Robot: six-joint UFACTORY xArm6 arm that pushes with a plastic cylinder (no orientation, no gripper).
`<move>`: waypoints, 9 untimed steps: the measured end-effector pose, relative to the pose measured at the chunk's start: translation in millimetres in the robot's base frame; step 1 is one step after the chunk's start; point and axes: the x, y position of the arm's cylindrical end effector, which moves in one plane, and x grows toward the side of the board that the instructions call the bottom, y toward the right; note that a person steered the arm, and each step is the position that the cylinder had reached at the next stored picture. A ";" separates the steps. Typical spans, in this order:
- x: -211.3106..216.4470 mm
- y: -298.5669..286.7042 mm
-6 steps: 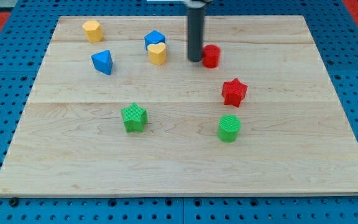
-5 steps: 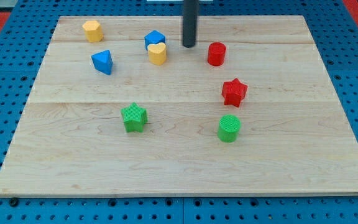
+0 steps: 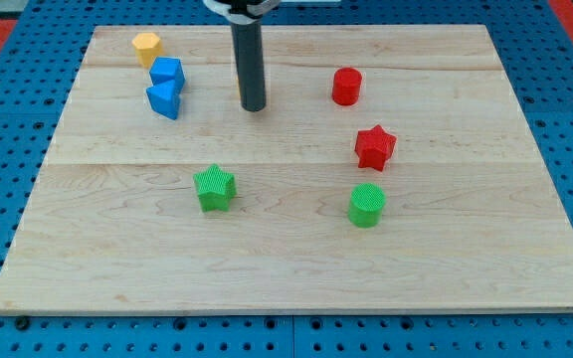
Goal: Slide the yellow heart to the top center of the board
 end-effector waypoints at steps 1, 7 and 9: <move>-54.1 0.0; -58.3 -78.2; -85.2 -8.8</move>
